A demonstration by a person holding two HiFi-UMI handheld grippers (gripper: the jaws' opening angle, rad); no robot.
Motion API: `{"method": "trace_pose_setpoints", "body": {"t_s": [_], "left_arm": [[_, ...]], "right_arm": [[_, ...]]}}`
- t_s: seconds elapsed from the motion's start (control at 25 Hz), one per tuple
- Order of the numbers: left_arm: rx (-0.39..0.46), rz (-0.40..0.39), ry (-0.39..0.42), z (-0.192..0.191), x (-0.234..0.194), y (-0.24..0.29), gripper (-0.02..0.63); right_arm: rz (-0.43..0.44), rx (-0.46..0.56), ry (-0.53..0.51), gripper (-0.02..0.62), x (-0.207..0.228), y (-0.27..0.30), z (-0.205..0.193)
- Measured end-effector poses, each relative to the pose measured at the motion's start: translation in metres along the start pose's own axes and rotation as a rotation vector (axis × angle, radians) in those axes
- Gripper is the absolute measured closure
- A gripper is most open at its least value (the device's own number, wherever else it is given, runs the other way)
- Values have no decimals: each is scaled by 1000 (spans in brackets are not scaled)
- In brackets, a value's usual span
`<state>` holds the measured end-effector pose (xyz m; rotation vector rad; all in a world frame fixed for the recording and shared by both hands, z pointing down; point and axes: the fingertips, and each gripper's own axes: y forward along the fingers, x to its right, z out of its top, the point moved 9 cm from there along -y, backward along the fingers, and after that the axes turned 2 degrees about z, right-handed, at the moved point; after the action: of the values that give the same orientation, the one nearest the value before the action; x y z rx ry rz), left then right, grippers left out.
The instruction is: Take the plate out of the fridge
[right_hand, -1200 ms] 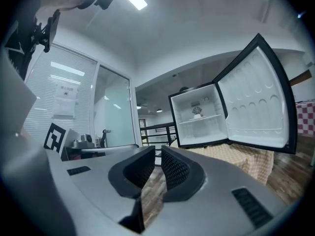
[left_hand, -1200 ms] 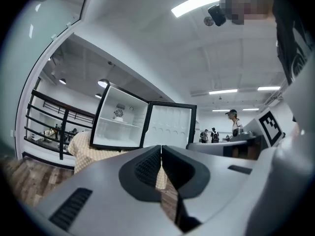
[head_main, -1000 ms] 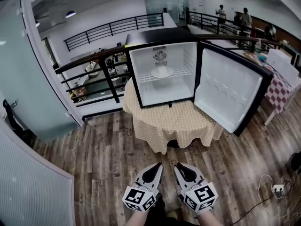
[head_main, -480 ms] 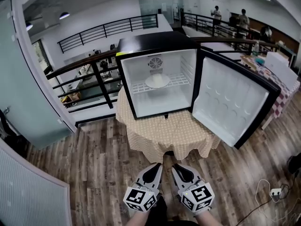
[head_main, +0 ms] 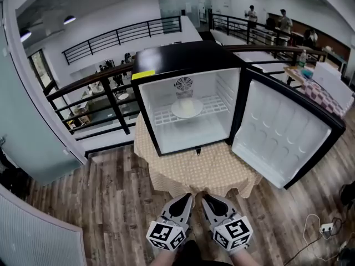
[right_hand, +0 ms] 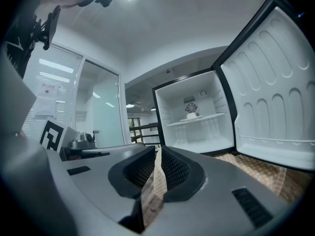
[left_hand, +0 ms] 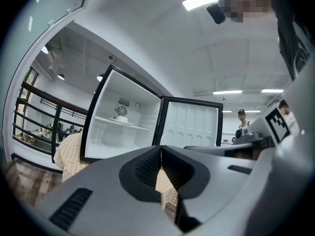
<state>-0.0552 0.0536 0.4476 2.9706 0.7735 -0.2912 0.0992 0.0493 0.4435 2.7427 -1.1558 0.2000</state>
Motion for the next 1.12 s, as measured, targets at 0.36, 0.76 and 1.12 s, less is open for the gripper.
{"method": "trace_pose_setpoints", "body": {"t_s": [0.36,0.76,1.12], "left_arm": [[-8,-6,-26,9,-58,37,595],[-2,-50,-58,13,-111,70,595],[-20,-35,-94,3,-136,80,595]], "right_arm": [[-4,-29,-8,538,13,66,8],[-17,-43,-32,538,22,130,12],[-16,-81,-18,538,29,158,4]]}}
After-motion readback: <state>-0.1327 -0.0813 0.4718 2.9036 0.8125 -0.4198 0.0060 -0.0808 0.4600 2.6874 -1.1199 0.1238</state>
